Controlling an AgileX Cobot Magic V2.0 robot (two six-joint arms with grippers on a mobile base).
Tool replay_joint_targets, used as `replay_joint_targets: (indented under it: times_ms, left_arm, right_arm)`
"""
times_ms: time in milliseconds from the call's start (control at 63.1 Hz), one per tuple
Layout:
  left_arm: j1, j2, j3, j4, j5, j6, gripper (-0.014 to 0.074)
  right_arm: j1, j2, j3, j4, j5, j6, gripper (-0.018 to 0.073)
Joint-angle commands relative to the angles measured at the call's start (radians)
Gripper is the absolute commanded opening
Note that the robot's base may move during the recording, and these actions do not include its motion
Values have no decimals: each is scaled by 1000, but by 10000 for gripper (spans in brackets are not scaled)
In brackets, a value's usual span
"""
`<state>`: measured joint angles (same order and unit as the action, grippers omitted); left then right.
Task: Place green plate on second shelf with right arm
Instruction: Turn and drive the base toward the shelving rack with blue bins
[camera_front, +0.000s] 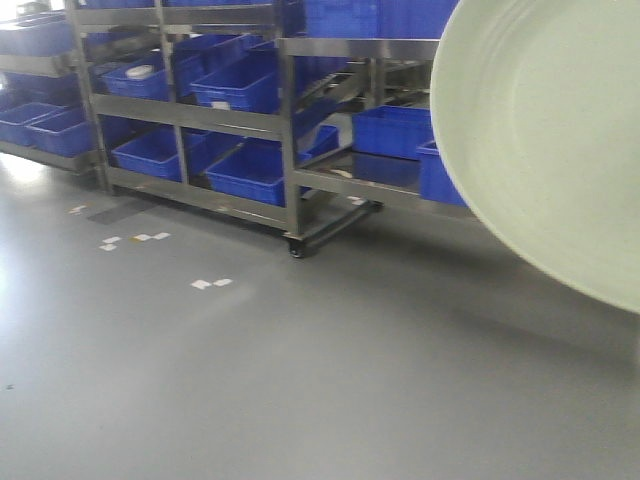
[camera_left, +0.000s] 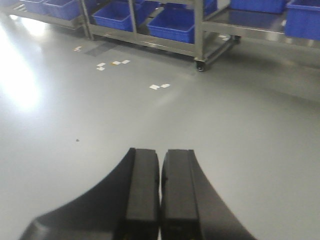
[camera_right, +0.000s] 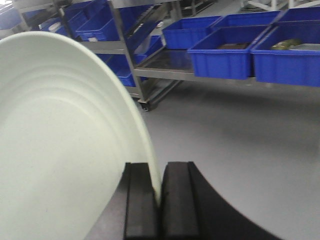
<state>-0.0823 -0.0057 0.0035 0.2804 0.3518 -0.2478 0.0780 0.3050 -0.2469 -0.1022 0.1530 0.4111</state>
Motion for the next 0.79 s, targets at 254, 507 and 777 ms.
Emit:
replay_joint_targets:
  times_ms: [254,507,777]
  left_arm:
    - [-8,-23,41,4,-58,-2,125]
    - [-8,-23,41,4,-58,-2,125]
    - [-8,-23,41,4,-58,-2,125]
  right_arm:
    - [-8,2,-35,-5,-110,-1,48]
    - [-8,2,-35,-5,-110,-1,48]
    - [-8,2,-35,-5,-110,-1,48]
